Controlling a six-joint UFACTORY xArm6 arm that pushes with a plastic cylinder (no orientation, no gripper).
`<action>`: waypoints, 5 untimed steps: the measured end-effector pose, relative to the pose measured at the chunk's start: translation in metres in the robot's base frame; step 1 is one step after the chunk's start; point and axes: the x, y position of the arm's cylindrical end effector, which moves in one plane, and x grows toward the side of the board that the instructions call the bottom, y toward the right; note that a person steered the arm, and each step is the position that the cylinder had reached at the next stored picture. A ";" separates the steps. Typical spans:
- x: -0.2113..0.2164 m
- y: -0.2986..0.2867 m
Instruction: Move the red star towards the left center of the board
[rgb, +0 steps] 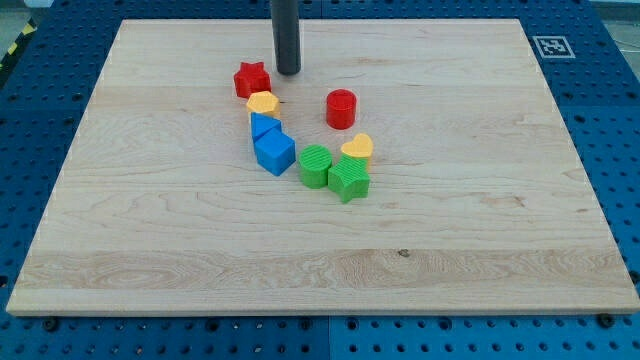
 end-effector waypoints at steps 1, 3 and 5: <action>0.025 -0.068; 0.009 -0.101; 0.009 -0.132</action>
